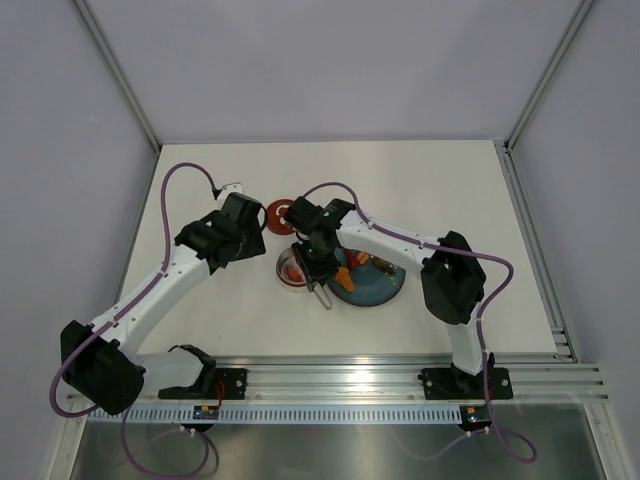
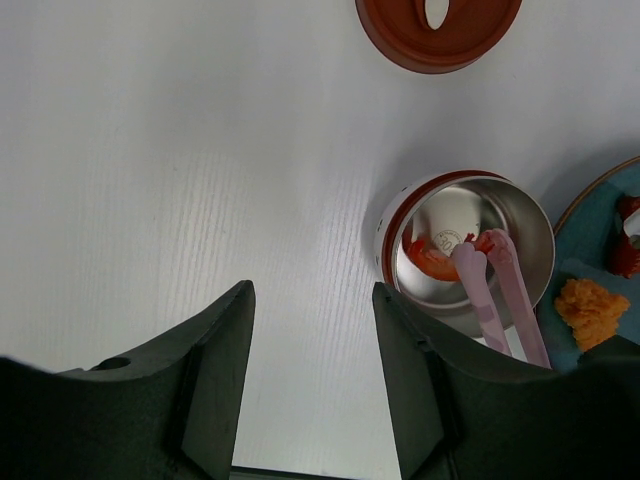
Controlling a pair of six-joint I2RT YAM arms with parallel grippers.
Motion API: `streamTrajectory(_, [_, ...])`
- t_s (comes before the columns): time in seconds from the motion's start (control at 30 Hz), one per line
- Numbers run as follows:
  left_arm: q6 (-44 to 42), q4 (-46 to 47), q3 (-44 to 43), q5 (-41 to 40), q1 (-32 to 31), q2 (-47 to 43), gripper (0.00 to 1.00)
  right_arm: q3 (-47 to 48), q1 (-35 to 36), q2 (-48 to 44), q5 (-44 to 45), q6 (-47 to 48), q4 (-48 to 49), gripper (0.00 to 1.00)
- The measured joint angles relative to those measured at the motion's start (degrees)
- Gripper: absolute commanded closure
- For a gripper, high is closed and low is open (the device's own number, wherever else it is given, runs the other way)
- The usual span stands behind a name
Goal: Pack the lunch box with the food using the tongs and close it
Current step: Place the fake food in the packing box.
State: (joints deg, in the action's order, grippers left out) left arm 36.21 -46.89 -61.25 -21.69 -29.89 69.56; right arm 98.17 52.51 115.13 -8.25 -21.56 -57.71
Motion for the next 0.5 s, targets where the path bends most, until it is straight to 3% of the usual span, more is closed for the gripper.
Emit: streamTrajectory(0.5, [0.00,0.00,0.00,0.00,0.00,-0.02,0.46,0.87,0.35,0.66,0.24,0.15,-0.44,0.64])
